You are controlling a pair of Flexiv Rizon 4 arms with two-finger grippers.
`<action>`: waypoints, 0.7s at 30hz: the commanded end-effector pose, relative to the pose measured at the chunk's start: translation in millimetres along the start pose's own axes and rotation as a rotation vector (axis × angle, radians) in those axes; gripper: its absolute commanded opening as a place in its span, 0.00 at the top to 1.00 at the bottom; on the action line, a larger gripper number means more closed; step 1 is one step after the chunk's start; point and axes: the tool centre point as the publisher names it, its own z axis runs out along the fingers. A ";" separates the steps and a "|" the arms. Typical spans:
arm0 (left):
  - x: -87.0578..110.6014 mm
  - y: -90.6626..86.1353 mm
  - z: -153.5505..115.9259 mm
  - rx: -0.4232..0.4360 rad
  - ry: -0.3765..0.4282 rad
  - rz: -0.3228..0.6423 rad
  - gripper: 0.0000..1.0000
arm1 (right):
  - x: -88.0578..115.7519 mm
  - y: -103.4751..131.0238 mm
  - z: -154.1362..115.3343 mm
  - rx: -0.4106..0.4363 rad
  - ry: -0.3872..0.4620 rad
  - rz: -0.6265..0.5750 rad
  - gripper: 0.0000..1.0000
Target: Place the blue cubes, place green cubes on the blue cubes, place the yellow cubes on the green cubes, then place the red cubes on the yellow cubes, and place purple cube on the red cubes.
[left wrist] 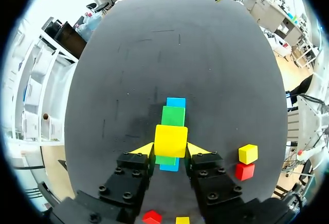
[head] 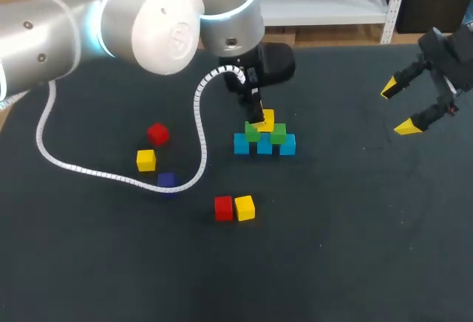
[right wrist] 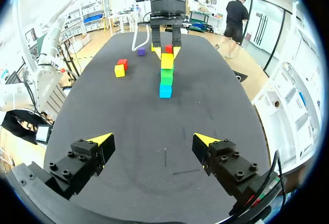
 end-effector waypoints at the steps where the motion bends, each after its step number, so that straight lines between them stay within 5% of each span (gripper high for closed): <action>1: -0.5 4.1 0.7 0.009 0.004 0.005 1.00 | 0.3 -0.9 0.5 -0.001 -0.002 -0.001 0.00; 21: -2.0 6.0 3.5 0.017 -0.003 0.018 1.00 | 0.3 -0.9 0.5 -0.001 -0.002 -0.001 0.00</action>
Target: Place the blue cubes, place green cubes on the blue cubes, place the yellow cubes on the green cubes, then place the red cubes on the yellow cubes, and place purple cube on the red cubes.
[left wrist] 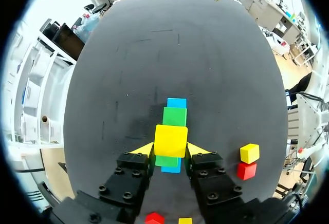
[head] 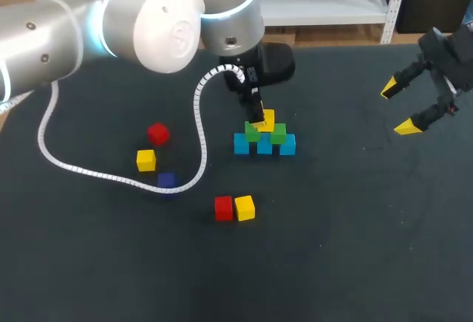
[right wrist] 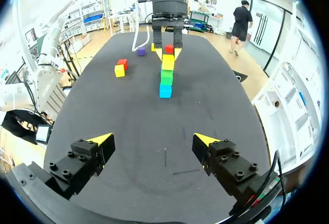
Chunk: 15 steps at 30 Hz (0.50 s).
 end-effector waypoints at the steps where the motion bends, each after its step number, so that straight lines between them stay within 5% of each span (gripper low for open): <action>1: -0.6 3.3 0.4 0.007 0.001 0.001 1.00 | 0.3 -0.9 0.5 -0.001 -0.002 -0.001 0.00; 15: -0.4 3.3 1.0 0.004 -0.001 -0.002 1.00 | 0.3 -0.9 0.5 -0.001 -0.002 -0.001 0.00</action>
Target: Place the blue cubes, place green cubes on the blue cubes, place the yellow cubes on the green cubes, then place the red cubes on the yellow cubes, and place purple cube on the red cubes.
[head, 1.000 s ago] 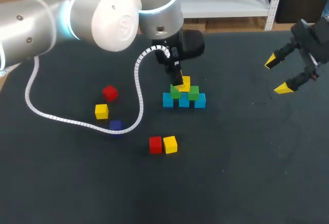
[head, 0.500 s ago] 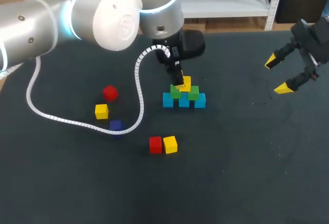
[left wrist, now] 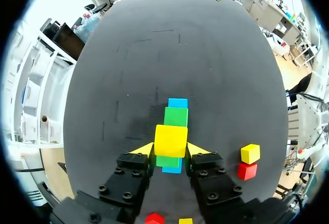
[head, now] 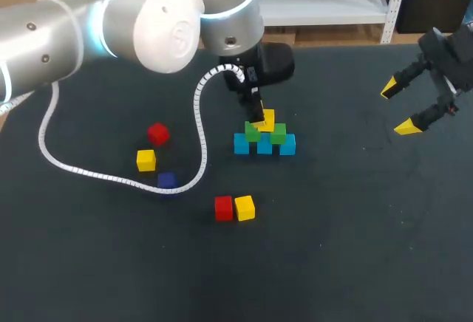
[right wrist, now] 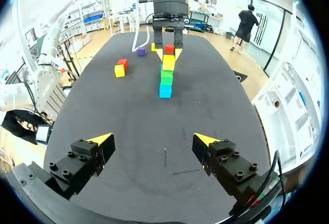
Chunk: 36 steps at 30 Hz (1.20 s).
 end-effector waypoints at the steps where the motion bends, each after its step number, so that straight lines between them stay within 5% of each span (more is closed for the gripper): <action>1: -0.2 2.0 0.1 0.003 0.003 0.001 1.00 | 0.3 -0.9 0.5 -0.001 -0.002 -0.001 0.00; 6: 0.0 2.3 0.5 0.004 0.002 0.001 0.76 | 0.3 -0.9 0.5 -0.001 -0.002 -0.001 0.00; 36: 0.2 3.5 2.0 0.015 0.000 -0.001 0.56 | 0.3 -0.9 0.5 -0.001 -0.002 -0.001 0.00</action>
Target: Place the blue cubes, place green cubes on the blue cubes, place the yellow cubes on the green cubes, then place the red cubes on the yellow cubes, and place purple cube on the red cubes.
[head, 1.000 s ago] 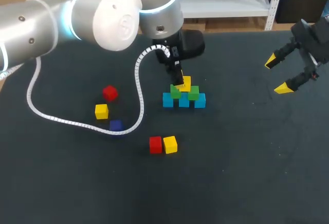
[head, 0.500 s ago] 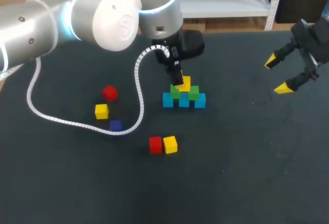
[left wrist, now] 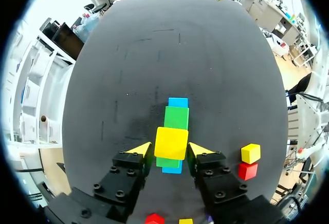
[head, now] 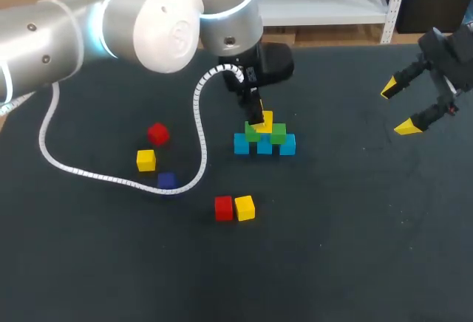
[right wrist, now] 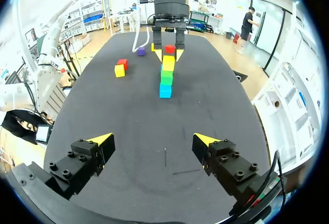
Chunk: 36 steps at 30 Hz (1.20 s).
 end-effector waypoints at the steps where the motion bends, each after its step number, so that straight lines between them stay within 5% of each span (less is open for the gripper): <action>1: -0.8 3.0 -0.1 0.005 0.003 0.001 0.56 | 0.3 -0.9 0.5 -0.001 -0.002 -0.001 0.00; 10: -1.7 3.1 0.2 0.008 0.001 0.002 0.53 | 0.3 -0.9 0.5 -0.001 -0.002 -0.001 0.00; 11: -1.8 3.1 0.2 0.009 0.000 0.002 0.40 | 0.3 -0.9 0.5 -0.001 -0.002 -0.001 0.00; 12: -1.9 2.8 0.0 0.008 0.000 0.002 0.11 | 0.3 -0.9 0.5 -0.001 -0.002 -0.001 0.00; 13: -2.1 2.6 -0.3 0.007 -0.001 0.004 0.00 | 0.3 -0.9 0.5 -0.001 -0.002 -0.001 0.00; 23: 5.9 -9.1 -31.8 0.020 -0.111 0.026 0.00 | 0.3 -0.9 0.5 -0.001 -0.002 -0.001 0.00; 36: 73.5 -33.7 -69.0 0.020 -0.281 0.010 0.00 | 0.3 -0.9 0.5 -0.001 -0.002 -0.001 0.00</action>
